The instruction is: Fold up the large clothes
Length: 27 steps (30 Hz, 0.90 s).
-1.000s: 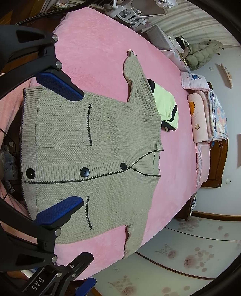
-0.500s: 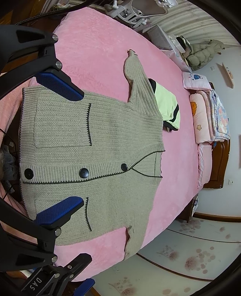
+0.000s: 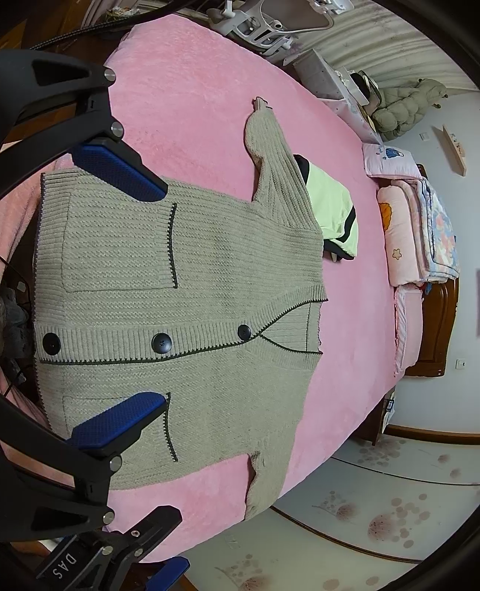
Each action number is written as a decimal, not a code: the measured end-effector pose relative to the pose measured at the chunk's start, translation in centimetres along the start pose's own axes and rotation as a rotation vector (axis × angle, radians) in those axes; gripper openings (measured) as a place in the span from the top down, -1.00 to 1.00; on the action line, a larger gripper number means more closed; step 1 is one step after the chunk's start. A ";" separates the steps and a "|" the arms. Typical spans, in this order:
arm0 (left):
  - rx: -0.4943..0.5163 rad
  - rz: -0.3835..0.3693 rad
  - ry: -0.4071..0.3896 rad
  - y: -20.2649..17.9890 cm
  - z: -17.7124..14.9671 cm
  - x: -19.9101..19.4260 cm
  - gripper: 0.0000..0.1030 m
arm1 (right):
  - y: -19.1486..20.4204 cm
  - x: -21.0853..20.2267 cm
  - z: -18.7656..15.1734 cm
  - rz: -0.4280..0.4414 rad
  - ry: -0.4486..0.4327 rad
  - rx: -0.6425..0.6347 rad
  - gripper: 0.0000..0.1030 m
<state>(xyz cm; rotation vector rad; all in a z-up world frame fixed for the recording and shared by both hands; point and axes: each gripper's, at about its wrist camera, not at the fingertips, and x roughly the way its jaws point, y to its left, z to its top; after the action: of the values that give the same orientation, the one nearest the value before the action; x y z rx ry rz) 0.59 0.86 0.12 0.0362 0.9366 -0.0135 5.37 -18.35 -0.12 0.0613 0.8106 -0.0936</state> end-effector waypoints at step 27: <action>-0.023 -0.129 -0.211 -6.9 12.0 0.3 -0.99 | -15.3 4.6 9.1 -0.041 -0.045 0.132 -0.88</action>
<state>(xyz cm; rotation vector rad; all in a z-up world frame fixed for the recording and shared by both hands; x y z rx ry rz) 10.24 -6.52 6.82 -0.0460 0.7268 -0.1235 13.47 -34.67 2.51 0.1665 0.7605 -0.1867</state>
